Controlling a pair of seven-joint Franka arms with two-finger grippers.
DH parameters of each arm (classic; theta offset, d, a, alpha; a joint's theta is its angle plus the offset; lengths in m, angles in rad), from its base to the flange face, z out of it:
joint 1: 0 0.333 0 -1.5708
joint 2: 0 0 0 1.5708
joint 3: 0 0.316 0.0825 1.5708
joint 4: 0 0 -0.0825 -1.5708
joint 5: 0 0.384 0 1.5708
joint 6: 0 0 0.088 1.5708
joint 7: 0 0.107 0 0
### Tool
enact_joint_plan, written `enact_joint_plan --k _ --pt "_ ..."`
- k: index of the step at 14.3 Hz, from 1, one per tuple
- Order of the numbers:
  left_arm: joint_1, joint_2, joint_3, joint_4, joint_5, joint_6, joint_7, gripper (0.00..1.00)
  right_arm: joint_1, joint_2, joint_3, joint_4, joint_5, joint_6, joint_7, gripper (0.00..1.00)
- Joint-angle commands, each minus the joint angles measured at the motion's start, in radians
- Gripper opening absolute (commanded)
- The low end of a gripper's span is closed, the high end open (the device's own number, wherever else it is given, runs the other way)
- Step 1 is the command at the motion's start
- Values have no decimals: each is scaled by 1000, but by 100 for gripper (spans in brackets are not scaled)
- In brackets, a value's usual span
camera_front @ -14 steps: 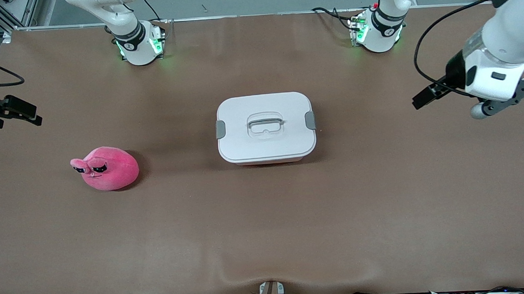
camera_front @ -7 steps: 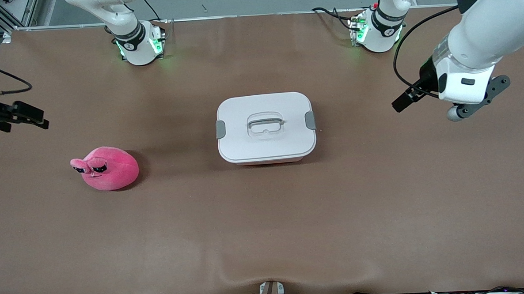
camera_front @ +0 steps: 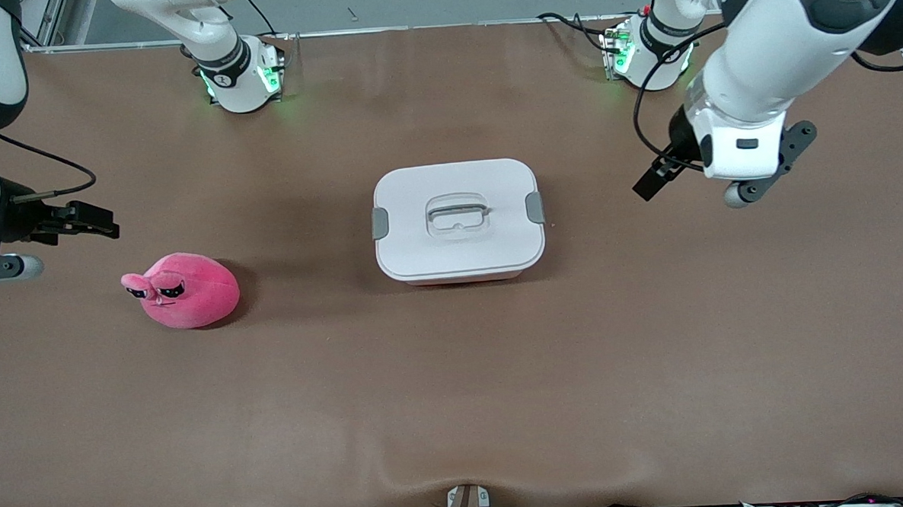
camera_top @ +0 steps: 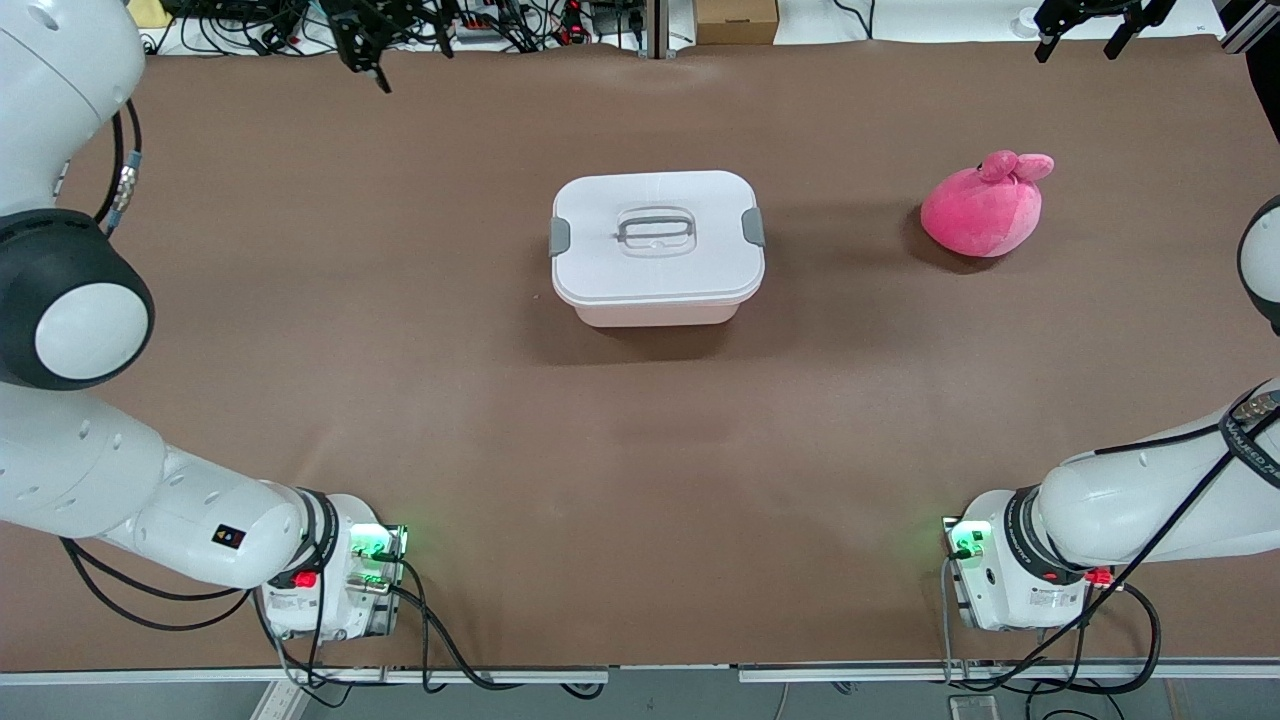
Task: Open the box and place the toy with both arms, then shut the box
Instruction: 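Reach the left gripper to the box lid handle while the right gripper reaches the toy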
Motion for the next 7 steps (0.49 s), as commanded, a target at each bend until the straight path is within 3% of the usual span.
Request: enact_joint_plan --k 1,4,7 --pt "-49 32 7 29 -18 17 -110 100 -13 11 -2 23 -14 -38 11 100" --pt "-109 57 7 29 -6 50 -221 100 -22 35 0 19 4 -111 -2 100" --pt "-162 84 7 29 -12 89 -357 100 -12 41 0 -19 1 -46 -10 100"
